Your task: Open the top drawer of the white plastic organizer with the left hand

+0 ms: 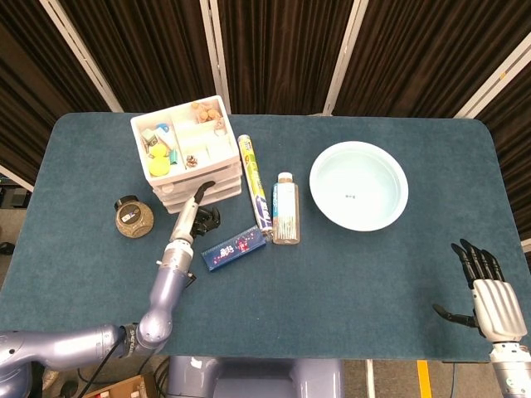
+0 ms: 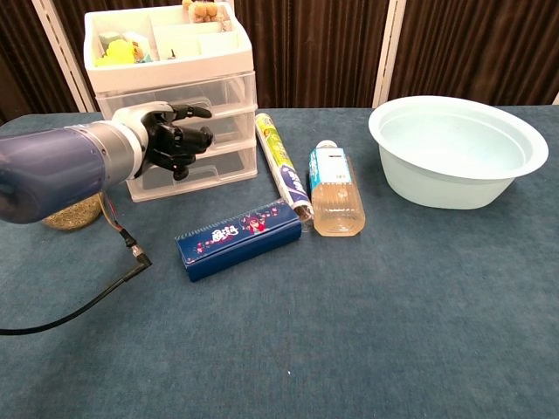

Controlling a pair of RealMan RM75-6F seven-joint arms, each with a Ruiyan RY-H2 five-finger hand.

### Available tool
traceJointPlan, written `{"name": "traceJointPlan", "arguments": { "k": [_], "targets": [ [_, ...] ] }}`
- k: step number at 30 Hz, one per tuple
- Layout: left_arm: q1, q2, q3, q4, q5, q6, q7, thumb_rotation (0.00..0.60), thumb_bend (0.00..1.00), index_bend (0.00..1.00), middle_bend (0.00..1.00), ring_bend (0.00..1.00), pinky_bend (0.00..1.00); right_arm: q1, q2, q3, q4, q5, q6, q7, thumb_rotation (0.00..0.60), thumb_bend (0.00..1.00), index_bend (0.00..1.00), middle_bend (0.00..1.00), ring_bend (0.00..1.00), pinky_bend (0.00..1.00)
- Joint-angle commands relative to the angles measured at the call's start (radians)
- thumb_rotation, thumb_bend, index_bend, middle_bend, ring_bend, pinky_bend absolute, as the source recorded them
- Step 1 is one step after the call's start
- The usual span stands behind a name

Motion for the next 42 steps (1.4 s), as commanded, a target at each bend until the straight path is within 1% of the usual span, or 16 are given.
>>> {"name": "traceJointPlan", "arguments": {
  "k": [1, 13, 19, 23, 26, 28, 30, 33, 38, 42],
  "targets": [
    [0.004, 0.002, 0.008, -0.01, 0.009, 0.001, 0.0, 0.6, 0.69, 0.12, 1.0, 0.93, 0.82, 0.0, 0.0, 0.0, 0.0, 0.0, 0.0, -0.001, 0.6, 0.15, 0.0, 0.0, 0.0, 0.0],
    [0.036, 0.012, 0.05, -0.066, 0.055, 0.009, -0.013, 0.6, 0.69, 0.13, 1.0, 0.93, 0.82, 0.0, 0.001, 0.001, 0.0, 0.002, 0.001, 0.001, 0.6, 0.15, 0.0, 0.0, 0.0, 0.0],
    [0.068, 0.039, 0.077, -0.098, 0.088, 0.017, -0.02, 0.6, 0.68, 0.09, 1.0, 0.93, 0.81, 0.0, -0.001, 0.0, 0.0, 0.001, 0.001, -0.002, 0.6, 0.16, 0.0, 0.0, 0.0, 0.0],
    [0.092, 0.076, 0.107, -0.129, 0.114, 0.009, -0.014, 0.6, 0.64, 0.07, 1.0, 0.92, 0.81, -0.001, -0.001, 0.001, -0.001, 0.005, 0.001, -0.005, 0.6, 0.15, 0.0, 0.0, 0.0, 0.0],
    [0.109, 0.113, 0.147, -0.158, 0.15, 0.004, 0.008, 0.6, 0.63, 0.08, 1.0, 0.92, 0.81, -0.001, -0.002, 0.002, 0.0, 0.008, 0.0, -0.005, 0.6, 0.16, 0.0, 0.0, 0.0, 0.0],
    [0.116, 0.144, 0.18, -0.178, 0.175, -0.003, 0.037, 0.6, 0.63, 0.11, 1.0, 0.92, 0.81, 0.0, -0.002, 0.002, 0.0, 0.009, -0.001, -0.006, 0.6, 0.15, 0.0, 0.0, 0.0, 0.0],
    [0.115, 0.184, 0.241, -0.188, 0.26, 0.02, 0.12, 0.6, 0.63, 0.13, 1.0, 0.92, 0.81, 0.0, -0.004, 0.003, 0.0, 0.01, -0.001, -0.01, 0.6, 0.15, 0.0, 0.0, 0.0, 0.0],
    [0.115, 0.215, 0.279, -0.209, 0.331, 0.059, 0.195, 0.6, 0.63, 0.16, 1.0, 0.92, 0.82, 0.0, -0.005, 0.002, 0.0, 0.01, -0.002, -0.014, 0.6, 0.15, 0.0, 0.0, 0.0, 0.0],
    [0.093, 0.262, 0.306, -0.235, 0.414, 0.102, 0.328, 0.6, 0.63, 0.18, 1.0, 0.94, 0.83, 0.001, -0.005, 0.0, -0.001, 0.011, -0.006, -0.018, 0.6, 0.15, 0.0, 0.0, 0.0, 0.0],
    [0.077, 0.299, 0.288, -0.283, 0.429, 0.11, 0.374, 0.6, 0.64, 0.2, 1.0, 0.95, 0.83, 0.0, -0.006, 0.0, -0.001, 0.013, -0.007, -0.018, 0.6, 0.16, 0.0, 0.0, 0.0, 0.0]
  ]
}}
